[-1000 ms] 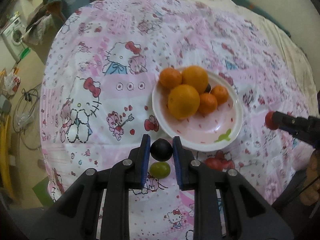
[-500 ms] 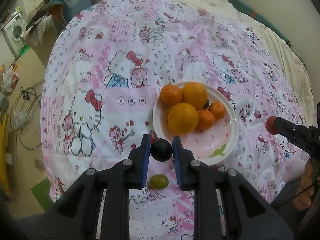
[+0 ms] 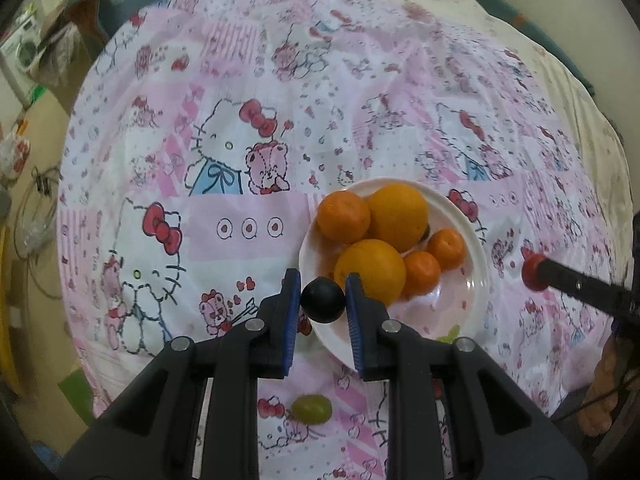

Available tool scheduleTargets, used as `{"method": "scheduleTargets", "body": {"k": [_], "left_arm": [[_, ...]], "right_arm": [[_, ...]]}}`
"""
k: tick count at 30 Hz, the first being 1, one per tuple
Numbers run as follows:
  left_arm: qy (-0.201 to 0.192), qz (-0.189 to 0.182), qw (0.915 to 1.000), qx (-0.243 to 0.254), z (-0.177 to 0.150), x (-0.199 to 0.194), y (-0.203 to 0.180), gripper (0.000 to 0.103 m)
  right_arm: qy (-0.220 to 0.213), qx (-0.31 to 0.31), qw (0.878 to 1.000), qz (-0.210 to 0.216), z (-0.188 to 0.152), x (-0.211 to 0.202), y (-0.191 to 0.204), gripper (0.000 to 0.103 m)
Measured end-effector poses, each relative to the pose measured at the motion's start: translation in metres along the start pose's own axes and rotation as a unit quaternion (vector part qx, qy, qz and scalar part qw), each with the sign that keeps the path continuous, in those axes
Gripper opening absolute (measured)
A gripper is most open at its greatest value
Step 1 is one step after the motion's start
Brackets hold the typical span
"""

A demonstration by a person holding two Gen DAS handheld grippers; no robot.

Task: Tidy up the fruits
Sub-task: 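Carry the blueberry and the tomato over the plate with both tools, then lower the blueberry and tomato onto the plate and open both tools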

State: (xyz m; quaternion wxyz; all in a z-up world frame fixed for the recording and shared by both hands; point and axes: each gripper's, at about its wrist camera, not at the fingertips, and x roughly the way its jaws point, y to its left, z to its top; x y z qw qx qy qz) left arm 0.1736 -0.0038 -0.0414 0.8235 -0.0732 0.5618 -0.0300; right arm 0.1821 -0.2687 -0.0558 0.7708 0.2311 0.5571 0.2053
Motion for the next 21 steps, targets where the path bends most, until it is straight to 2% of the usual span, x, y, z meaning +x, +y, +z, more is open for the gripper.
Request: {"method": "scheduleTargets", "body": {"k": [8, 12, 18, 21], "left_arm": [[0.025, -0.021, 0.999, -0.03, 0.007, 0.03, 0.006, 0.019], [0.027, -0.017, 0.9985, -0.044, 0.012, 0.04, 0.011, 0.019], [0.043, -0.023, 0.9968, -0.064, 0.013, 0.057, 0.015, 0.02], [0.051, -0.024, 0.996, -0.07, 0.012, 0.063, 0.014, 0.02]], "right_arm": [[0.029, -0.01, 0.999, -0.024, 0.013, 0.029, -0.003, 0.031], [0.048, -0.009, 0.998, -0.034, 0.015, 0.043, -0.008, 0.031], [0.084, 0.017, 0.995, -0.044, 0.009, 0.059, -0.02, 0.032], [0.093, 0.008, 0.995, -0.044, 0.004, 0.064, -0.018, 0.032]]}}
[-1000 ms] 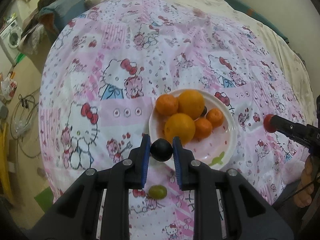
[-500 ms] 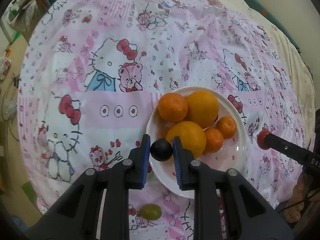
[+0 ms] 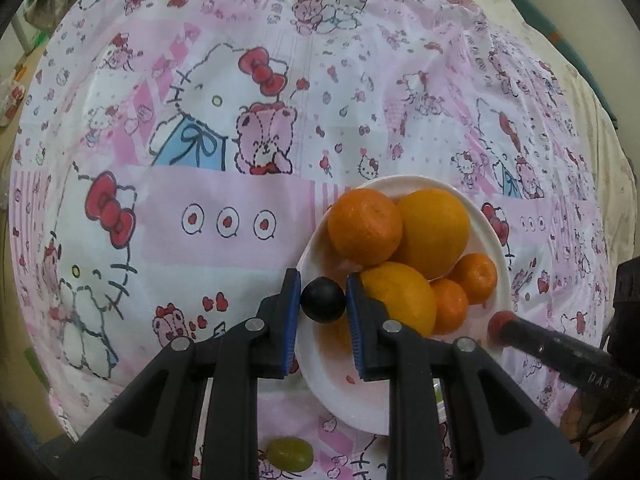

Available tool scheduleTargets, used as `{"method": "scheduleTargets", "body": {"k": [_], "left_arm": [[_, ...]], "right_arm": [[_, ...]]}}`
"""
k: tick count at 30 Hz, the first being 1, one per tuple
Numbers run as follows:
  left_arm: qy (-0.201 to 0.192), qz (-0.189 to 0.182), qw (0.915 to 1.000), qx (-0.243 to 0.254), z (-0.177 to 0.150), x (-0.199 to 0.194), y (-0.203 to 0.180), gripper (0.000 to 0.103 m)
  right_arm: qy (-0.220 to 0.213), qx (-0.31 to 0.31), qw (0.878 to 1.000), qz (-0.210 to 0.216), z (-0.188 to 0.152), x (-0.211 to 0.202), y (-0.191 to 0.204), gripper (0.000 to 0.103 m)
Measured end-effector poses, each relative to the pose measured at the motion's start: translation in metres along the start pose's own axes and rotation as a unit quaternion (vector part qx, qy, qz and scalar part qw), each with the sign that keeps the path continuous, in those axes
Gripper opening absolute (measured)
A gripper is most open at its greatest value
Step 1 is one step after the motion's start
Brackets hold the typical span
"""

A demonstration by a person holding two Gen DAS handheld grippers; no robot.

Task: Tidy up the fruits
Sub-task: 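Lower the blueberry and tomato onto the plate and open both tools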

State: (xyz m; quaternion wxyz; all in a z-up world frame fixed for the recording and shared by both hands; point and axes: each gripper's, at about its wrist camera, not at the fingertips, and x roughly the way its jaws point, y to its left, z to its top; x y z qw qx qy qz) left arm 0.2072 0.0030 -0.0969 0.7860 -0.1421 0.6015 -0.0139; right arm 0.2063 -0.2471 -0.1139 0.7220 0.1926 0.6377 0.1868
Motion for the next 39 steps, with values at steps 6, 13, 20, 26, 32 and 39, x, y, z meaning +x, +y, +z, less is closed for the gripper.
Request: {"method": "scheduleTargets", "body": {"k": [6, 13, 20, 26, 32, 39], "left_arm": [[0.006, 0.006, 1.0, -0.004, 0.001, 0.003, -0.001, 0.02], [0.012, 0.016, 0.9997, -0.01, 0.001, 0.004, 0.003, 0.032], [0.014, 0.032, 0.9993, -0.012, -0.001, 0.001, 0.007, 0.048], [0.007, 0.035, 0.9993, -0.007, -0.004, -0.004, 0.006, 0.057], [-0.002, 0.022, 0.9996, -0.015, -0.004, -0.012, 0.007, 0.064], [-0.016, 0.021, 0.9996, -0.007, -0.007, -0.026, 0.008, 0.064]], "right_arm": [[0.004, -0.006, 1.0, 0.009, -0.002, 0.003, 0.007, 0.034], [0.005, -0.004, 1.0, 0.006, -0.001, 0.007, 0.008, 0.034], [-0.007, -0.019, 1.0, 0.0, -0.001, 0.001, 0.016, 0.049], [-0.024, -0.031, 0.999, 0.0, 0.001, -0.006, 0.022, 0.059], [-0.03, -0.033, 0.999, -0.003, 0.003, -0.009, 0.023, 0.059], [-0.041, -0.03, 0.999, -0.006, -0.003, -0.018, 0.018, 0.059]]}}
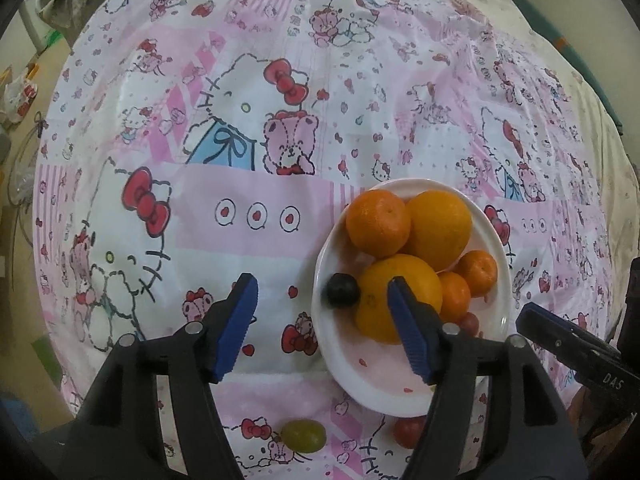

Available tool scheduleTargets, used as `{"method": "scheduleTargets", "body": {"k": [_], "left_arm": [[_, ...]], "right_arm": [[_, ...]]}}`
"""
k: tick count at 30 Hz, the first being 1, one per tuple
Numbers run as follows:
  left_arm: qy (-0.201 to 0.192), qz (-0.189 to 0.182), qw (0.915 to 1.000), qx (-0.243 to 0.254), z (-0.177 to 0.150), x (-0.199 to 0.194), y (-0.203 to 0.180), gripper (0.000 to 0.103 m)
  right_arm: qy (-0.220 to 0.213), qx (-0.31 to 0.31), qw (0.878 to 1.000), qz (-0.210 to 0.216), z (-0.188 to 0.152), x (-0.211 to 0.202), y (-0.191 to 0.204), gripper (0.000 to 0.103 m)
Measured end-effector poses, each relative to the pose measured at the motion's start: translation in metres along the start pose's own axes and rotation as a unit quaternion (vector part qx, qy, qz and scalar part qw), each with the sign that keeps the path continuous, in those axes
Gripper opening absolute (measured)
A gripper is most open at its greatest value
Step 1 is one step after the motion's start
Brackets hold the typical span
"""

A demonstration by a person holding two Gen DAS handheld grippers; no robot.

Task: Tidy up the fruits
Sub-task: 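Lower the blueberry and tomato onto the plate and open both tools, then close the left tool on the green lime while the right grasps another red tomato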

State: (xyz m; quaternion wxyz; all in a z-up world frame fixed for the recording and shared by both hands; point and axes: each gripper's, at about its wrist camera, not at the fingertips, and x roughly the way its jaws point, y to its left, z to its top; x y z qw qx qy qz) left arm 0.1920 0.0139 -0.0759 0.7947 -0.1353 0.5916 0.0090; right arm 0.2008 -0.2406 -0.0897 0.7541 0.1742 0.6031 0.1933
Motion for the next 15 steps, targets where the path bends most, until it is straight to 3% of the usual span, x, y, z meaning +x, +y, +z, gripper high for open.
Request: {"method": "scheduleTargets", "body": {"k": [6, 15], "left_arm": [[-0.015, -0.006, 0.9999, 0.0, -0.009, -0.018, 0.002, 0.064], [-0.035, 0.0, 0.9977, 0.059, -0.033, -0.057, -0.006, 0.064]], "right_arm": [[-0.015, 0.005, 1.0, 0.007, -0.013, -0.018, 0.0, 0.059], [-0.043, 0.007, 0.999, 0.028, -0.043, -0.052, 0.006, 0.062]]}}
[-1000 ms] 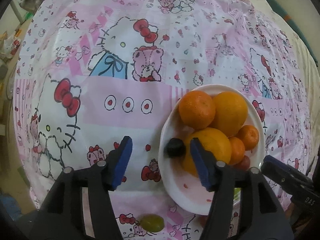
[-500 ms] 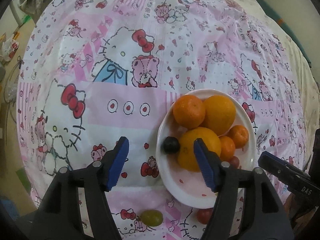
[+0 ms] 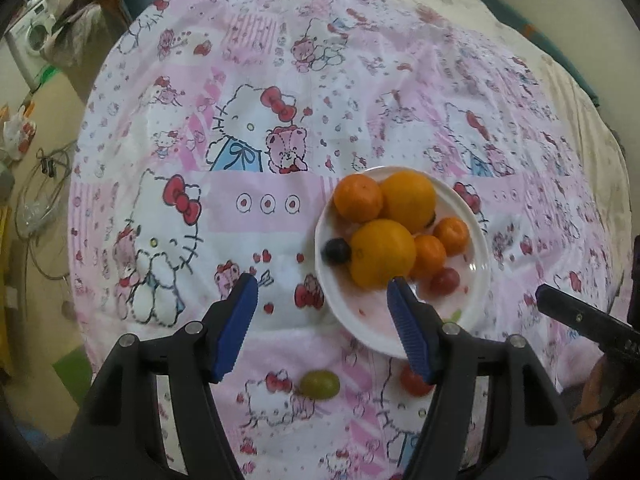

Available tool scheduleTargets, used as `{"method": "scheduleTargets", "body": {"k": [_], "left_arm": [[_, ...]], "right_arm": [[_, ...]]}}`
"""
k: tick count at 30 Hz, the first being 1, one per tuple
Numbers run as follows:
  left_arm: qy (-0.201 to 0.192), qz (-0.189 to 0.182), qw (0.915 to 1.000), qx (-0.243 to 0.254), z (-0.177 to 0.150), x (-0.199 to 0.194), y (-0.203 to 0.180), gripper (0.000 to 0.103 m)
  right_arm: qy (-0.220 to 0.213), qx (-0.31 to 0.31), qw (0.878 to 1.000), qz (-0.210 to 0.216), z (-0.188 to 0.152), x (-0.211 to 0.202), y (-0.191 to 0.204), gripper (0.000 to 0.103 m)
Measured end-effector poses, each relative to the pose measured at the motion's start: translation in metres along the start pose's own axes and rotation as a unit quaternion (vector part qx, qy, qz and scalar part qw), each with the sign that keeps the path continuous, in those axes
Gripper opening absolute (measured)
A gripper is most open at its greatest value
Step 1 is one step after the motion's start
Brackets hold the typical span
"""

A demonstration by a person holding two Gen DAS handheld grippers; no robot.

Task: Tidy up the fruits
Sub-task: 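Close the left tool on the green lime while the right grasps another red tomato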

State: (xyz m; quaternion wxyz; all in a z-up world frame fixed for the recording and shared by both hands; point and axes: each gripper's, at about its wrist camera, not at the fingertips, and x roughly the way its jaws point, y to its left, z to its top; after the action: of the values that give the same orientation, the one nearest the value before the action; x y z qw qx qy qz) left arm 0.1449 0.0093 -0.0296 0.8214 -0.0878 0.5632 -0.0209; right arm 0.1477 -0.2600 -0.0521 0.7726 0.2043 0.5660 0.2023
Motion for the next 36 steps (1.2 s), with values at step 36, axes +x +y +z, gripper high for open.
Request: {"method": "scheduleTargets", "body": {"k": [36], "left_arm": [[0.025, 0.036, 0.9956, -0.083, -0.066, 0.0, 0.047, 0.064]], "right_arm": [[0.149, -0.081, 0.984, -0.061, -0.069, 0.107, 0.04, 0.049]]}}
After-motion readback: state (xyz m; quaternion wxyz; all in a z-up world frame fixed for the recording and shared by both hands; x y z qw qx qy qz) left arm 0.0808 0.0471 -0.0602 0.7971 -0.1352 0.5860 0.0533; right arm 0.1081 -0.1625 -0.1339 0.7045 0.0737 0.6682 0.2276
